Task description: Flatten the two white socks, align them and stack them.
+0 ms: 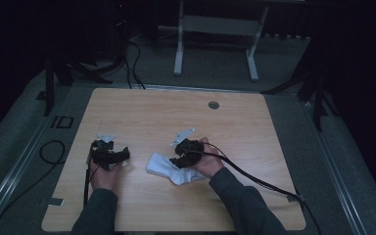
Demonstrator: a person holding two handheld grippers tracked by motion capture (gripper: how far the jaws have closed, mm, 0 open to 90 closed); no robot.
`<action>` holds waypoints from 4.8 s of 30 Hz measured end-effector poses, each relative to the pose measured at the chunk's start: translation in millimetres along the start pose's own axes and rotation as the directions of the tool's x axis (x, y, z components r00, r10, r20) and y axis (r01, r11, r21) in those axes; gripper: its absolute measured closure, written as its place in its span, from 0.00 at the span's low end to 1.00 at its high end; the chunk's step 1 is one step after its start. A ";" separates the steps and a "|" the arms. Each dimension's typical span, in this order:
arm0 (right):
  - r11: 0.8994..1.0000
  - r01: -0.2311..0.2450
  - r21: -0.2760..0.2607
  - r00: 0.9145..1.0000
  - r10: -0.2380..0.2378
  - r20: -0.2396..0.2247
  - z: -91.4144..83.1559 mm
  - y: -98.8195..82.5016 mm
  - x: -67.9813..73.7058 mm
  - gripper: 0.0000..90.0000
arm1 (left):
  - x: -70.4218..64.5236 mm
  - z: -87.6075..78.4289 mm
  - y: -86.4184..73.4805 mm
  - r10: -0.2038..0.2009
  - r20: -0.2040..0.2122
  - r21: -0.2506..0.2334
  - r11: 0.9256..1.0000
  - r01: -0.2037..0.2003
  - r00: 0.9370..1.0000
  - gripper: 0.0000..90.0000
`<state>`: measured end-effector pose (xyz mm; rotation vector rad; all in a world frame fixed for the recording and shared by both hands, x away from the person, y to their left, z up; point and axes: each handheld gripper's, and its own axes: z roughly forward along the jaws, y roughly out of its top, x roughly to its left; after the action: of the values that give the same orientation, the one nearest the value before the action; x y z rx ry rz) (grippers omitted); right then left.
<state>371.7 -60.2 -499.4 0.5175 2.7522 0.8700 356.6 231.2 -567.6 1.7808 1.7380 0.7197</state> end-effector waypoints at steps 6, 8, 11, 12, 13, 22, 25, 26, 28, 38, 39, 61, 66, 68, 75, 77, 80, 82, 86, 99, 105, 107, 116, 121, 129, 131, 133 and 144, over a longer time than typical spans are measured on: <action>0.999 0.018 0.029 0.999 -0.019 0.035 -6.0 0.4 -4.5 0.57 | -6.7 -5.0 -1.1 0.002 0.007 -0.018 1.000 -0.002 1.000 0.39; 0.999 0.025 0.038 0.999 -0.026 0.044 -8.1 0.0 -5.1 0.57 | -9.2 -7.4 -0.5 0.016 0.020 -0.011 1.000 -0.015 1.000 0.50; 0.997 0.047 0.065 0.997 -0.051 0.066 -11.0 -0.2 -5.5 0.56 | -11.4 -10.4 -0.4 0.045 0.056 0.001 0.999 -0.045 0.997 0.65; 0.996 0.051 0.071 0.996 -0.056 0.070 -11.9 -0.3 -6.0 0.56 | -12.0 -11.5 -0.1 0.045 0.077 0.003 0.999 -0.046 0.996 0.71; 0.996 0.052 0.073 0.996 -0.058 0.072 -12.9 -0.5 -6.5 0.57 | -12.7 -13.1 0.4 0.044 0.101 -0.001 0.999 -0.044 0.994 0.75; 0.997 0.043 0.071 0.992 -0.051 0.115 -24.3 -8.9 -11.3 0.58 | -34.8 -36.9 5.0 0.128 0.237 -0.061 0.991 -0.116 0.963 1.00; 0.997 0.032 0.066 0.992 -0.040 0.124 -30.6 -14.0 -13.7 0.58 | -44.3 -44.7 5.6 0.158 0.265 -0.074 0.987 -0.143 0.951 1.00; 0.998 0.025 0.062 0.992 -0.032 0.124 -32.9 -15.8 -15.1 0.58 | -46.6 -46.4 5.6 0.165 0.271 -0.078 0.986 -0.149 0.948 1.00; 0.998 0.014 0.062 0.991 -0.022 0.131 -37.4 -19.4 -18.0 0.58 | -53.3 -50.7 4.9 0.188 0.287 -0.087 0.982 -0.170 0.939 1.00; 0.998 -0.031 0.049 0.989 0.024 0.144 -55.5 -38.1 -25.2 0.60 | -85.1 -58.9 -2.0 0.265 0.351 -0.097 0.964 -0.247 0.898 1.00; 0.998 -0.038 0.050 0.989 0.031 0.144 -56.5 -40.3 -26.0 0.60 | -88.3 -58.2 -2.7 0.276 0.351 -0.096 0.961 -0.259 0.895 1.00; 0.976 -0.143 0.166 0.986 0.125 0.112 -34.0 -80.7 -36.9 0.66 | -110.9 -38.7 -15.1 0.345 0.338 -0.026 0.934 -0.357 0.876 1.00; 0.963 -0.189 0.193 0.980 0.174 0.095 -23.8 -86.7 -42.3 0.65 | -111.1 -38.1 -15.5 0.341 0.341 -0.027 0.935 -0.354 0.876 1.00; 0.960 -0.192 0.206 0.980 0.178 0.085 -20.8 -88.2 -43.2 0.66 | -111.0 -37.7 -15.7 0.347 0.341 -0.027 0.933 -0.360 0.874 1.00; 0.966 -0.166 0.196 0.985 0.153 0.083 -23.0 -87.1 -40.9 0.96 | -112.9 -37.9 -17.1 0.364 0.327 -0.036 0.927 -0.373 0.872 1.00; 0.967 -0.167 0.190 0.984 0.152 0.090 -26.0 -86.8 -41.3 0.97 | -112.4 -37.8 -16.9 0.364 0.329 -0.036 0.927 -0.373 0.871 1.00; 0.970 -0.173 0.172 0.982 0.158 0.099 -33.6 -85.9 -42.9 0.97 | -112.3 -37.7 -16.9 0.366 0.329 -0.036 0.926 -0.376 0.871 1.00; 0.971 -0.178 0.162 0.981 0.161 0.110 -39.5 -85.5 -44.3 0.97 | -112.2 -37.6 -16.8 0.367 0.330 -0.036 0.925 -0.377 0.870 1.00; 0.972 -0.178 0.151 0.979 0.159 0.130 -49.3 -85.5 -46.4 0.97 | -112.3 -37.5 -16.8 0.378 0.329 -0.038 0.921 -0.388 0.865 1.00; 0.976 -0.178 0.126 0.972 0.154 0.178 -75.0 -87.4 -53.9 0.97 | -111.6 -37.1 -16.6 0.386 0.337 -0.039 0.917 -0.397 0.859 1.00; 0.976 -0.190 0.109 0.967 0.166 0.195 -88.1 -90.1 -58.6 0.97 | -111.8 -37.2 -16.7 0.387 0.337 -0.038 0.917 -0.398 0.859 1.00; 0.976 -0.194 0.102 0.965 0.170 0.201 -91.8 -91.1 -59.9 0.97 | -111.7 -37.1 -16.7 0.386 0.338 -0.038 0.917 -0.397 0.859 1.00; 0.976 -0.201 0.081 0.961 0.180 0.211 -101.6 -91.8 -63.1 0.97 | -111.7 -37.0 -16.8 0.384 0.339 -0.039 0.918 -0.395 0.859 1.00; 0.974 -0.196 0.115 0.966 0.172 0.191 -90.5 -92.3 -60.8 0.96 | -111.7 -37.0 -17.0 0.383 0.338 -0.039 0.918 -0.394 0.859 1.00; 0.965 -0.190 0.181 0.971 0.159 0.176 -65.2 -97.3 -56.6 0.95 | -111.6 -37.0 -17.0 0.383 0.338 -0.040 0.918 -0.394 0.860 1.00; 0.961 -0.196 0.195 0.971 0.162 0.174 -60.0 -99.8 -57.0 0.95 | -111.7 -37.0 -17.1 0.381 0.339 -0.039 0.919 -0.391 0.860 1.00; 0.958 -0.199 0.206 0.971 0.165 0.172 -56.6 -101.9 -57.8 0.94 | -111.7 -37.1 -17.2 0.380 0.338 -0.039 0.920 -0.391 0.861 1.00; 0.962 -0.220 0.163 0.967 0.192 0.168 -62.5 -104.1 -61.7 0.67 | -109.1 -36.5 -16.9 0.359 0.357 -0.042 0.928 -0.369 0.863 1.00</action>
<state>382.0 -195.8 -504.6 0.8802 2.6846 0.5953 316.4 123.0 -553.9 2.1351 1.1887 0.4726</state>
